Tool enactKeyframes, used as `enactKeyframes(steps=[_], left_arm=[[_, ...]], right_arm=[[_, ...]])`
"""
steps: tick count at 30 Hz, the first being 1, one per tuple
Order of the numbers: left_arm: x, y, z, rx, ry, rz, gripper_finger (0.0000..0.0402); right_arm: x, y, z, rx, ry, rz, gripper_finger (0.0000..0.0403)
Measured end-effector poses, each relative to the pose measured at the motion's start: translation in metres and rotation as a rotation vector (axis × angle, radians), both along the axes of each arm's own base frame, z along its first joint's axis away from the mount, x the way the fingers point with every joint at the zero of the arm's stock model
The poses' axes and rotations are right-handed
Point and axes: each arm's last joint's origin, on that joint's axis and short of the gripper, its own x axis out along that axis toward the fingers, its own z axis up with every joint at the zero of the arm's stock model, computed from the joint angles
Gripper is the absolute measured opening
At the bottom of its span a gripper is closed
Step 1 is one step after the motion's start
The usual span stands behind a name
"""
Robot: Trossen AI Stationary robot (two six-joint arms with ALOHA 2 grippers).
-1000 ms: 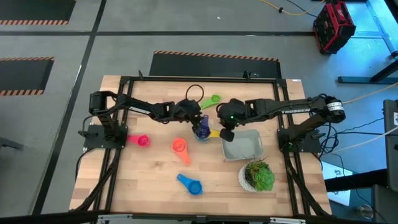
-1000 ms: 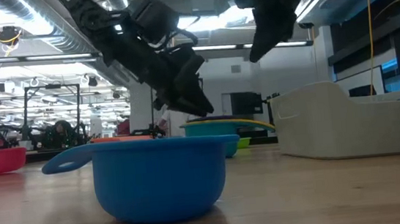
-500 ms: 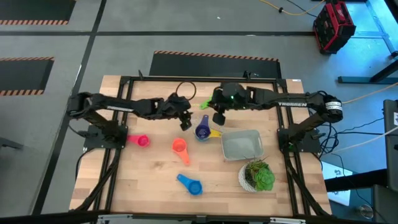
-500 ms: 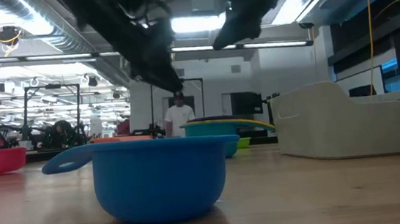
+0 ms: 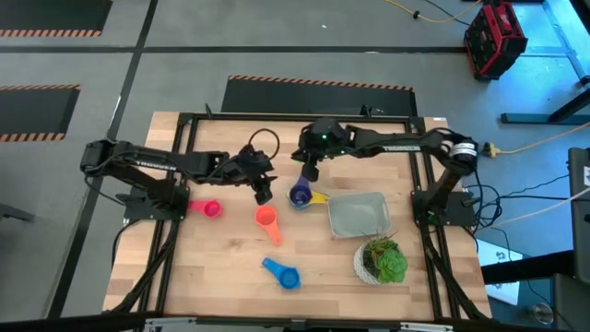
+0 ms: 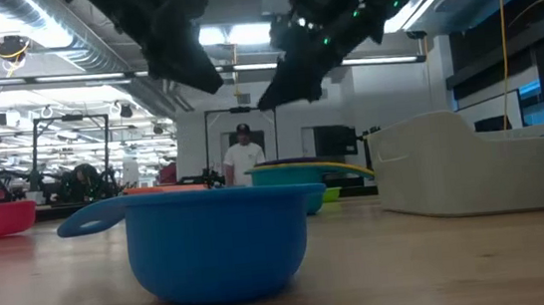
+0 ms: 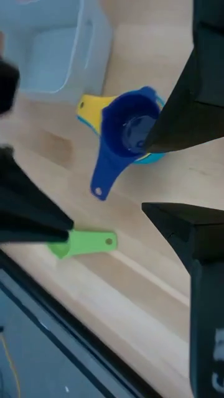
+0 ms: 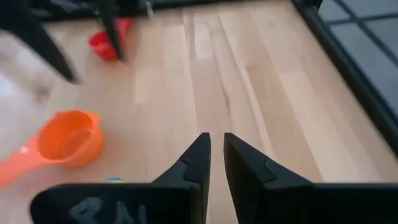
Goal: Nest measuring cups in basket
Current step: Stack the violet measuring cup on top of the yellow measuring cup
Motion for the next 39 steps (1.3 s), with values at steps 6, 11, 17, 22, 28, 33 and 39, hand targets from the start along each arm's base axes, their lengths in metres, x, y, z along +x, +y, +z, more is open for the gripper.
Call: enactKeyframes(steps=[6, 11, 17, 22, 28, 33, 39], left_arm=[[0.000, -0.008, 0.000, -0.003, 0.001, -0.027, 0.0133], [0.000, -0.010, 0.000, -0.003, 0.000, -0.034, 0.0133], [0.000, -0.010, 0.000, -0.003, 0.001, -0.034, 0.0133], [0.000, -0.010, 0.000, -0.003, 0.000, -0.033, 0.0133], [0.000, -0.010, -0.001, -0.004, 0.001, -0.033, 0.0133], [0.000, -0.010, -0.001, -0.004, 0.001, -0.033, 0.0133], [0.001, -0.010, -0.001, -0.004, 0.001, -0.033, 0.0133]], right_arm=[[0.008, -0.008, -0.031, 0.002, 0.079, 0.011, 0.0051], [0.011, -0.011, -0.051, 0.020, 0.132, 0.008, 0.0051], [0.009, -0.008, -0.060, 0.080, 0.178, 0.073, 0.0051], [0.004, -0.007, -0.064, 0.103, 0.244, 0.076, 0.0051], [-0.001, -0.005, -0.068, 0.113, 0.310, 0.090, 0.0051], [-0.005, -0.004, -0.071, 0.129, 0.355, 0.091, 0.0051], [-0.011, -0.001, -0.074, 0.157, 0.429, 0.091, 0.0051]])
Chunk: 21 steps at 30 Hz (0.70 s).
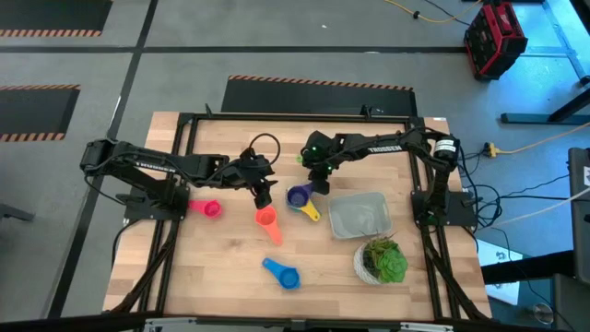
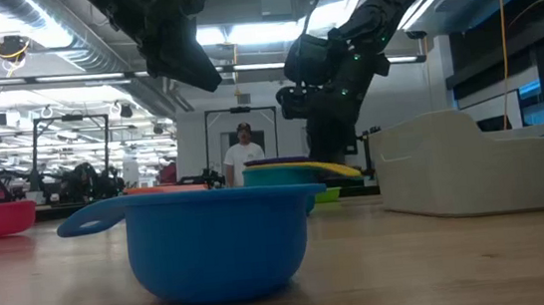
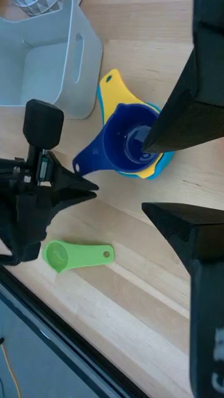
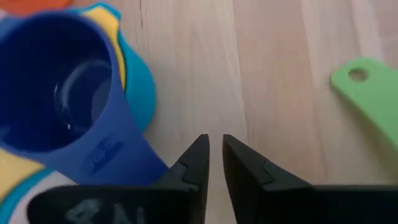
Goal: Nest measuring cups in basket
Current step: Stack the violet measuring cup on top of the yellow measuring cup
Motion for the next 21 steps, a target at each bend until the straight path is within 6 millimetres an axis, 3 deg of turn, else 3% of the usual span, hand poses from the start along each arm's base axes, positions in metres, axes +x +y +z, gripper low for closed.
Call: enactKeyframes(steps=[9, 21], left_arm=[[0.006, -0.011, -0.005, -0.095, 0.001, -0.136, 0.0133], [0.045, -0.058, -0.054, -0.211, 0.014, -0.280, 0.0133]], right_arm=[[-0.001, 0.000, 0.000, 0.004, 0.012, 0.000, 0.0051], [-0.002, 0.001, 0.005, 0.012, 0.061, 0.017, 0.0051]])
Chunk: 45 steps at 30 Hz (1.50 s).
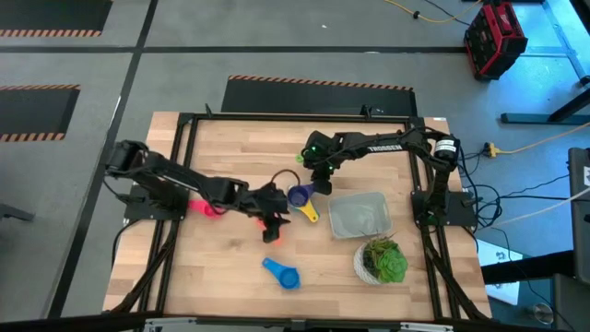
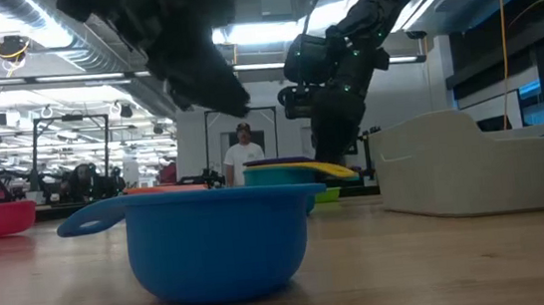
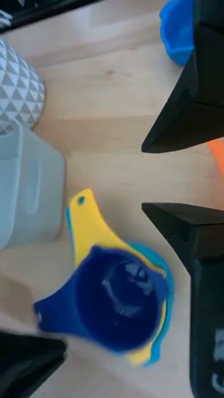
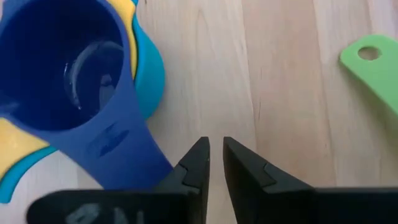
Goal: Nest measuring cups in basket
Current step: Stack the violet measuring cup on top of the yellow measuring cup
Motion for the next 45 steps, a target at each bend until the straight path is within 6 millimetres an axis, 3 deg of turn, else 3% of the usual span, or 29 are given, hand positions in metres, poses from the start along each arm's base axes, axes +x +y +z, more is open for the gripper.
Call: enactKeyframes(steps=[13, 22, 39, 45], left_arm=[[0.031, -0.011, -0.045, -0.051, -0.057, 0.003, 0.0133], [0.042, -0.003, -0.065, -0.053, -0.066, 0.029, 0.0133], [0.047, 0.023, -0.065, -0.021, -0.104, 0.140, 0.0133], [0.047, 0.029, -0.065, -0.021, -0.101, 0.157, 0.0133]], right_arm=[[0.000, 0.004, 0.000, 0.003, 0.009, 0.011, 0.0051], [0.003, 0.014, 0.000, 0.004, 0.012, 0.038, 0.0051], [0.003, 0.036, -0.002, 0.077, 0.086, -0.021, 0.0051], [0.006, 0.044, -0.001, 0.177, 0.069, -0.014, 0.0051]])
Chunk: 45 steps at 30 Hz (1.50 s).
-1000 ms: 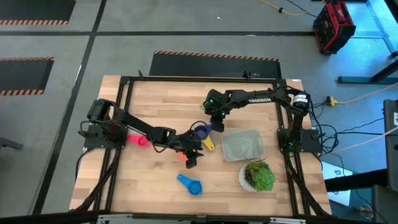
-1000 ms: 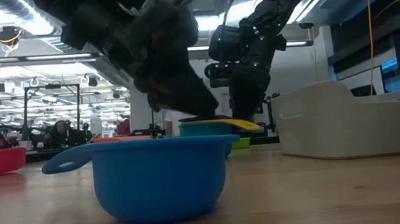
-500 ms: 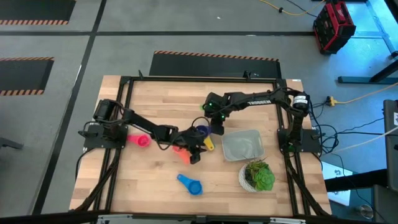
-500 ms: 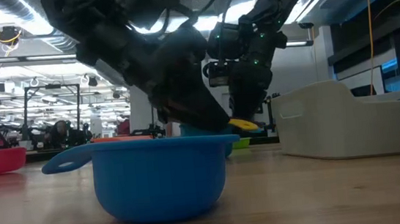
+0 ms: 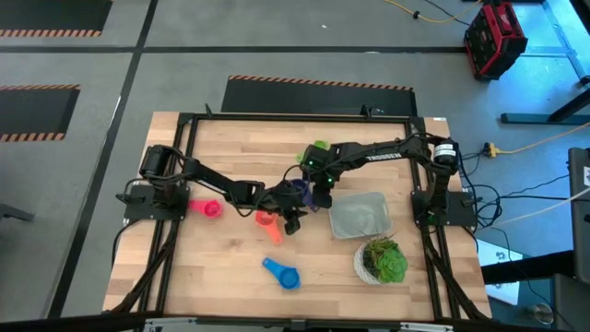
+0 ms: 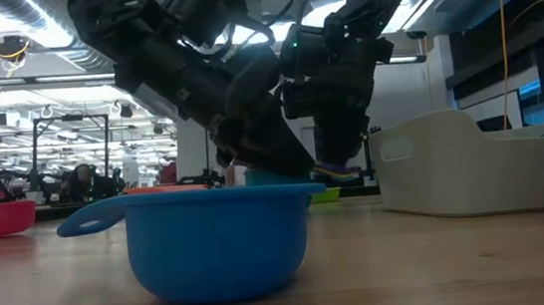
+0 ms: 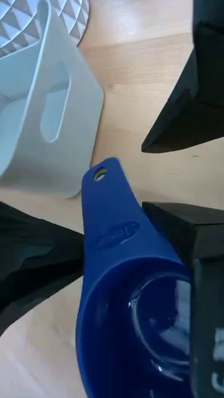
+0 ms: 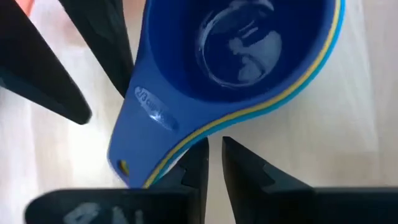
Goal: Nest measuring cups in basket
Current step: Stack the violet measuring cup on top of the yellow measuring cup, then stack the orange measuring cup on top of the violet measuring cup
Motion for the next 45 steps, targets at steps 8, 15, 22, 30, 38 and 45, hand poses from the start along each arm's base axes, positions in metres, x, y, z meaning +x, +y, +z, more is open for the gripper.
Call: enactKeyframes(steps=[8, 15, 22, 30, 38, 45], left_arm=[[0.000, 0.001, 0.000, 0.000, -0.001, 0.002, 0.0133], [-0.002, 0.001, 0.008, 0.009, -0.008, 0.002, 0.0133], [-0.009, -0.001, 0.032, -0.035, -0.047, -0.059, 0.0133], [-0.032, -0.006, 0.085, -0.062, -0.130, -0.115, 0.0133], [-0.074, -0.002, 0.128, -0.043, -0.111, -0.088, 0.0133], [-0.110, 0.005, 0.139, 0.025, 0.020, 0.016, 0.0133]], right_arm=[[0.000, 0.001, 0.000, -0.004, 0.000, 0.003, 0.0051], [-0.006, -0.012, 0.008, -0.032, -0.001, -0.039, 0.0051], [-0.025, -0.019, 0.052, -0.117, -0.069, -0.069, 0.0051], [-0.059, -0.013, 0.111, -0.179, -0.187, -0.069, 0.0051], [-0.098, 0.000, 0.150, -0.201, -0.244, -0.066, 0.0051], [-0.132, 0.018, 0.160, -0.236, -0.257, -0.056, 0.0051]])
